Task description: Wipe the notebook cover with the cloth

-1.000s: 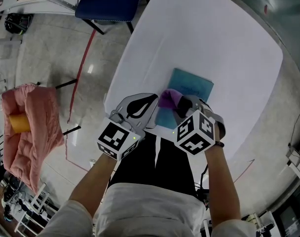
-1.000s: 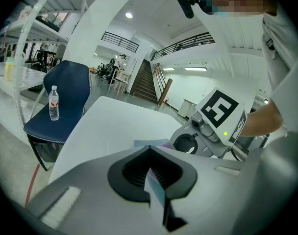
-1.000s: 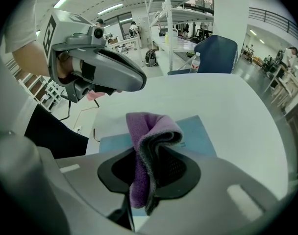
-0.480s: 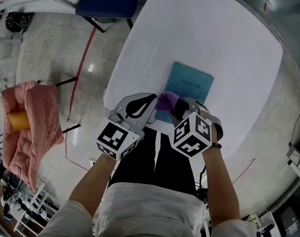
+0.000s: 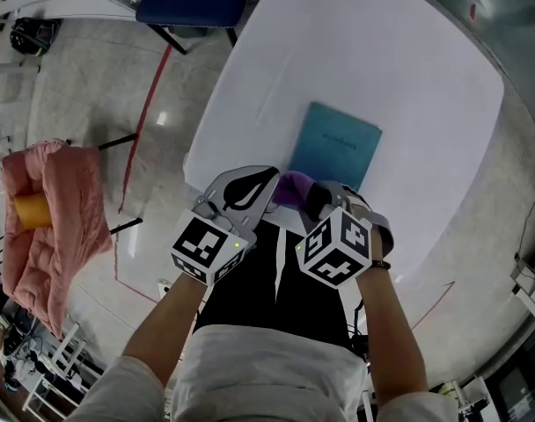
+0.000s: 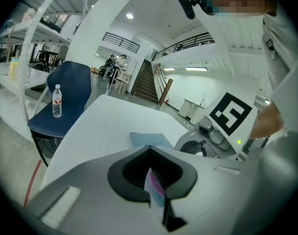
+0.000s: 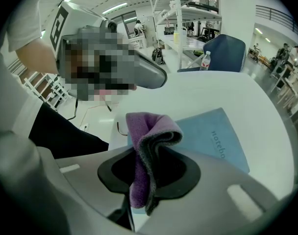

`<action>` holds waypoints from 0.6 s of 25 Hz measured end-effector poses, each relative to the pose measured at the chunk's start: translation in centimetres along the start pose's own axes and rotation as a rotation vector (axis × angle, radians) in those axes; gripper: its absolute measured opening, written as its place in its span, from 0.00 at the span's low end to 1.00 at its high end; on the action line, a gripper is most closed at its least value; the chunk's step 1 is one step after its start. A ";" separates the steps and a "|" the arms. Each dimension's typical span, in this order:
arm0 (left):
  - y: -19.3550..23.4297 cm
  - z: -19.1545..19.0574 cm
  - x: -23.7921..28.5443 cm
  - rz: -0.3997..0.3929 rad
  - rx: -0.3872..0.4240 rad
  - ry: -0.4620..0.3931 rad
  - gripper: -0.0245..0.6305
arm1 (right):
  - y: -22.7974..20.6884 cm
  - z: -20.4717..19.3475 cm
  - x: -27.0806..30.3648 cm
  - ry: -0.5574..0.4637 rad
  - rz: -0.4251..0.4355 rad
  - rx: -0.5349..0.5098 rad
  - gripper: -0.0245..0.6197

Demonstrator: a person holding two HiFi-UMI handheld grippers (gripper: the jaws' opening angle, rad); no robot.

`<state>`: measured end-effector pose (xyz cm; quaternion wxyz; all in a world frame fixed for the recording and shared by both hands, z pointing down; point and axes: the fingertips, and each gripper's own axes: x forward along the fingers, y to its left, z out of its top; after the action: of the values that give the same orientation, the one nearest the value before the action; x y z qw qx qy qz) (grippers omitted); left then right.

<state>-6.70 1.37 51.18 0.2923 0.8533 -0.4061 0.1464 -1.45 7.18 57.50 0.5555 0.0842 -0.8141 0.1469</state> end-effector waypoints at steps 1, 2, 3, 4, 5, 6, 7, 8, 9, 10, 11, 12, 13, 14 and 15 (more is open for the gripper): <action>-0.1 -0.1 -0.1 0.000 0.000 0.000 0.04 | 0.3 -0.1 0.0 0.001 0.003 -0.002 0.20; -0.1 -0.2 -0.2 -0.001 0.000 0.000 0.04 | 0.5 -0.1 0.1 0.003 0.005 -0.002 0.20; -0.1 -0.2 -0.3 -0.001 0.000 0.000 0.04 | 0.8 -0.1 0.1 0.003 0.008 -0.002 0.20; -0.2 -0.3 -0.4 -0.002 0.001 0.000 0.04 | 1.0 -0.1 0.1 0.004 0.010 -0.002 0.20; -0.3 -0.4 -0.4 -0.002 0.001 0.000 0.04 | 1.2 -0.1 0.1 0.003 0.012 -0.002 0.20; -0.3 -0.5 -0.5 -0.002 0.000 0.000 0.04 | 1.3 -0.2 0.1 0.002 0.012 -0.003 0.20; -0.3 -0.6 -0.5 0.000 -0.002 0.001 0.04 | 1.4 -0.3 0.1 0.001 0.014 -0.003 0.20; -0.3 -0.6 -0.5 0.001 -0.003 0.001 0.04 | 1.5 -0.4 0.1 0.000 0.017 -0.002 0.20; -0.2 -0.7 -0.5 0.002 -0.004 0.001 0.04 | 1.6 -0.4 0.1 0.001 0.021 -0.002 0.20; -0.1 -0.7 -0.6 0.004 -0.004 0.001 0.04 | 1.7 -0.4 0.2 0.002 0.024 -0.003 0.20; 0.0 -0.8 -0.6 0.005 -0.003 0.002 0.04 | 1.8 -0.3 0.3 0.004 0.027 -0.003 0.20; 0.0 -0.8 -0.7 0.006 -0.003 0.002 0.04 | 2.0 -0.4 0.4 0.005 0.030 -0.002 0.20; 0.0 -0.9 -0.7 0.007 -0.003 0.002 0.04 | 2.0 -0.4 0.4 0.004 0.032 -0.001 0.20; 0.0 -0.8 -0.8 0.008 -0.003 0.000 0.04 | 2.1 -0.5 0.5 0.001 0.033 0.002 0.20; 0.0 -0.7 -0.9 0.008 -0.002 -0.002 0.04 | 2.1 -0.5 0.5 -0.003 0.033 0.005 0.20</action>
<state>-7.25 2.39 51.30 0.2924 0.8515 -0.4100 0.1463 -1.82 9.31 57.78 0.5517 0.0722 -0.8158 0.1579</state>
